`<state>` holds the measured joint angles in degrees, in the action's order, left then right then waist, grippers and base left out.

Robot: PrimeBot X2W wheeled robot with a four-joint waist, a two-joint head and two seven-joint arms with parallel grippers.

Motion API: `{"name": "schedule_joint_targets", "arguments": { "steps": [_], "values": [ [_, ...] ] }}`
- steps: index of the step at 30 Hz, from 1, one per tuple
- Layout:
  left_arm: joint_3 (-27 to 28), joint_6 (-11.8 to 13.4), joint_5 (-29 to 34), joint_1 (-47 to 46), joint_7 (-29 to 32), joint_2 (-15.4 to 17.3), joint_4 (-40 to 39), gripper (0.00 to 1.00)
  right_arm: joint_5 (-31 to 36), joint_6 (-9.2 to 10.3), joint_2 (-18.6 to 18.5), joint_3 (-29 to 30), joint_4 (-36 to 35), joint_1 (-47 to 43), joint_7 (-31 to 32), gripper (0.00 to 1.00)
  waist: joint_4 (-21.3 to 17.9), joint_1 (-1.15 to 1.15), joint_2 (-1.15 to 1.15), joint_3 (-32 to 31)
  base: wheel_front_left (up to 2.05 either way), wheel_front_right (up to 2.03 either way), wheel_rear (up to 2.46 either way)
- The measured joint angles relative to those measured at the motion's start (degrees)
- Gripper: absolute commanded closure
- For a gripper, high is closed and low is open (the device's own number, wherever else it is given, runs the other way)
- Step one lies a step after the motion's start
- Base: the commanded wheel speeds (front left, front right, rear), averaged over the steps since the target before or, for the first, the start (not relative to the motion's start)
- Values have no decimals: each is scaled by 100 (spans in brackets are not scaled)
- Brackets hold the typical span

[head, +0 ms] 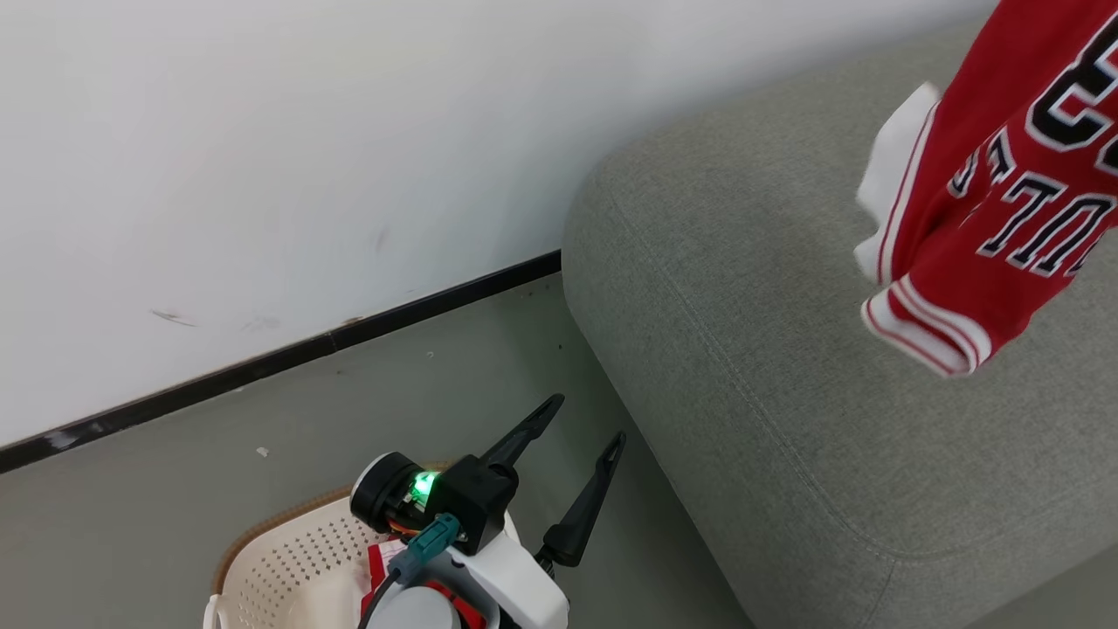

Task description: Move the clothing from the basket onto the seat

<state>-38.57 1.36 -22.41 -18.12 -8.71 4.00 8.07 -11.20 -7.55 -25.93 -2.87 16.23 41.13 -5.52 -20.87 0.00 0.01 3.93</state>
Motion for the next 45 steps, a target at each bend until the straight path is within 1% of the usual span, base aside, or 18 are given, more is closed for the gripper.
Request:
{"name": "schedule_joint_targets", "arguments": {
  "steps": [4, 8, 15, 25, 28, 36, 45],
  "values": [
    [12, 30, 74, -7, 5, 16, -172, 0, 9, 0, -327, 48, 275, 538, 113, 100, 118, 0, 0, 113, 0, 0, 0],
    [5, 51, 98, -34, 56, 30, -327, 0, 18, 0, -535, 107, 576, 866, 126, 100, 236, 0, 0, 245, 0, 0, 0],
    [-115, 49, 193, -169, 163, 60, -541, 0, 126, 0, -754, 304, 1250, 851, 88, 100, 421, 0, 0, 499, 0, 0, 0],
    [-223, 0, 338, -288, 370, 170, -758, 0, 427, 0, -958, 840, 1986, 668, -290, 100, 615, 0, 0, 868, 0, 0, 0],
    [-233, -1, 341, -376, 417, 191, -811, 0, 482, 0, -838, 847, 2156, 546, -413, 100, 657, 0, 0, 978, 0, 0, 0],
    [-247, -36, 423, -481, 512, 275, -918, 0, 465, 0, -172, 1046, 2854, -34, -643, 100, 748, 0, 0, 1266, 0, 0, 0],
    [-229, -54, 449, -625, 520, 313, -988, 0, 468, 0, 444, 1023, 3087, -364, -820, 100, 818, 0, 0, 1537, 0, 0, 0]
  ]
}}
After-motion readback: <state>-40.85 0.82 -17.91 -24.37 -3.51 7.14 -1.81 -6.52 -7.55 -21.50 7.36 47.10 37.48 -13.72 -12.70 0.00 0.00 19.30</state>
